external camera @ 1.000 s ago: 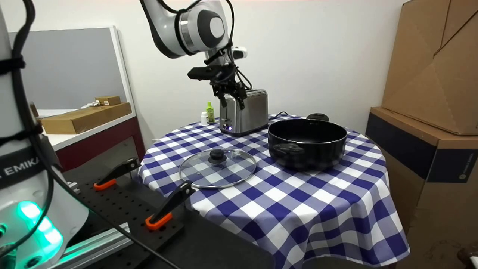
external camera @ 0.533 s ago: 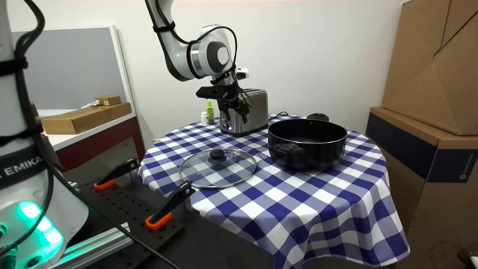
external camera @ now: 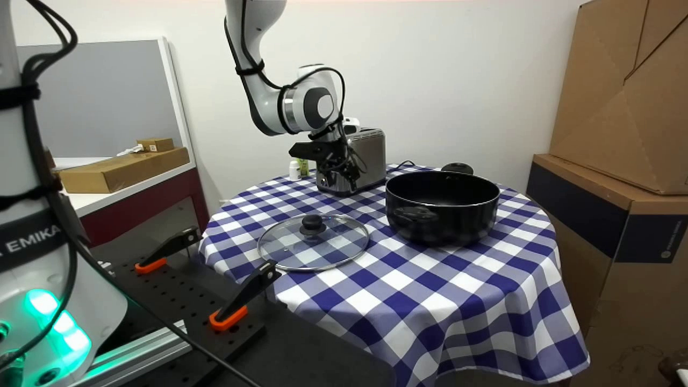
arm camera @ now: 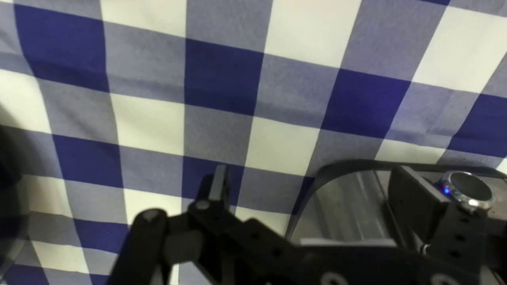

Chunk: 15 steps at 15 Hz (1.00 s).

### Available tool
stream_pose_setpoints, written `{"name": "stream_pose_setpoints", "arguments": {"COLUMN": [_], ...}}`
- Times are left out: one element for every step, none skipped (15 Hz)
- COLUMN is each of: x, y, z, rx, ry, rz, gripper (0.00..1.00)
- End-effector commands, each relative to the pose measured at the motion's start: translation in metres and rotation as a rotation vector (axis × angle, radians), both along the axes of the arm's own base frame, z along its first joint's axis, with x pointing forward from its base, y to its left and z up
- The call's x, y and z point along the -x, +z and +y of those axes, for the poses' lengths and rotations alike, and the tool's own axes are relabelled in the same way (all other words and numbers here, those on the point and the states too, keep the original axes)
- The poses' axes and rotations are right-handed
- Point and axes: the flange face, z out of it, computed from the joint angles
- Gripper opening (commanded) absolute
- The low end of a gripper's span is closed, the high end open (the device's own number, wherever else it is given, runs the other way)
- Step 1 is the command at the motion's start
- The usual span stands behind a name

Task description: Turn off the toaster

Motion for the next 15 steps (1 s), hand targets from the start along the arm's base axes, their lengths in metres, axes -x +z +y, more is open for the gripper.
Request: {"name": "stream_pose_setpoints", "arguments": {"x": [-0.007,-0.006,-0.006,-0.007,-0.008,-0.008,-0.009,-0.01,-0.011,-0.012,-0.013,-0.014,-0.015,-0.016,-0.017], "y": [-0.008,-0.008,-0.007,-0.007,-0.006,-0.006,-0.006,-0.006,-0.006,-0.007,-0.007,-0.007,-0.007,-0.008,-0.008], "z": [0.012,0.016,0.017,0.017,0.016,0.013,0.011,0.009,0.007,0.005,0.004,0.004,0.004,0.004,0.004], "rx": [-0.037,-0.046,-0.053,-0.055,-0.055,-0.055,-0.056,-0.053,-0.05,-0.045,-0.043,-0.042,-0.041,-0.04,-0.037], "ry": [0.055,0.067,0.077,0.083,0.085,0.085,0.086,0.085,0.084,0.082,0.079,0.078,0.077,0.078,0.077], "rz": [0.007,0.013,0.016,0.015,0.015,0.018,0.025,0.032,0.04,0.047,0.057,0.068,0.079,0.087,0.093], "gripper": [1.0,1.0,1.0,1.0,1.0,1.0,1.0,1.0,1.0,1.0,1.0,1.0,1.0,1.0,1.0]}}
